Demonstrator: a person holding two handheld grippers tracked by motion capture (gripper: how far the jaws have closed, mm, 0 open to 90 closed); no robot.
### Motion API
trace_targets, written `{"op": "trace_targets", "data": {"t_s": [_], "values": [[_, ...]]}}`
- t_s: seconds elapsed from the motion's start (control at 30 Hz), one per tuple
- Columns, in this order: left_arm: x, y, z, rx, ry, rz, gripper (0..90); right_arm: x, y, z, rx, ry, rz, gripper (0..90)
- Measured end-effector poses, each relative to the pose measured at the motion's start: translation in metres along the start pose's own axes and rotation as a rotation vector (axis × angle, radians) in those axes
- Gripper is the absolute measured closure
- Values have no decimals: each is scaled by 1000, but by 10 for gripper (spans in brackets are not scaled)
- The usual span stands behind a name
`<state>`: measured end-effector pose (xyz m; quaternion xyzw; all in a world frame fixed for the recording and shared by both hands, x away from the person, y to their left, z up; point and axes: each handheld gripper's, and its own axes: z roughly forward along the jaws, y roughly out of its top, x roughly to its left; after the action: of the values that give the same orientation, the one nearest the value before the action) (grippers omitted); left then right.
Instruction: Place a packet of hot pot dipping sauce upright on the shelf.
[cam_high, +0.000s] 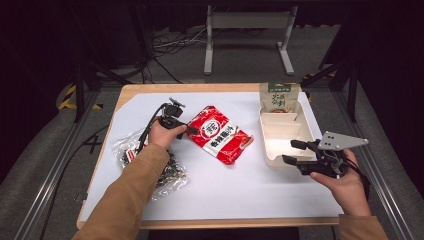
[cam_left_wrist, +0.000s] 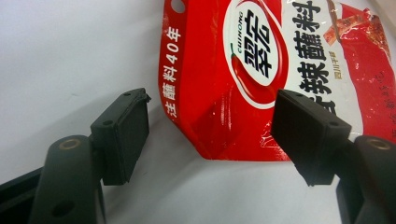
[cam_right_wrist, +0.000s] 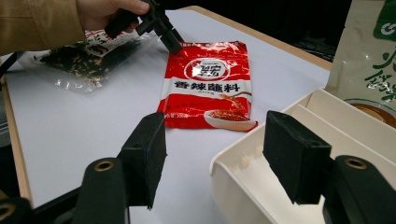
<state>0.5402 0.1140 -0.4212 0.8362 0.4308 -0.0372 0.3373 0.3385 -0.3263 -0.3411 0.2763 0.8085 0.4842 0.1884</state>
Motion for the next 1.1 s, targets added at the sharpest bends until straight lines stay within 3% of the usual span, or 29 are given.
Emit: {"op": "trace_targets", "data": {"t_s": [0.33,0.53,0.87,1.1], "values": [[-10,1,-1,-13,-45,29,327,-2,-2,2,3,7,6,390],[-17,3,-3,-38,-125,24,382,-1,-2,3,8,12,6,388],[-23,3,10,-9,-103,53,478,-1,-3,6,16,25,8,391],[-24,1,14,12,-86,74,741,0,-4,7,23,37,16,422]]}}
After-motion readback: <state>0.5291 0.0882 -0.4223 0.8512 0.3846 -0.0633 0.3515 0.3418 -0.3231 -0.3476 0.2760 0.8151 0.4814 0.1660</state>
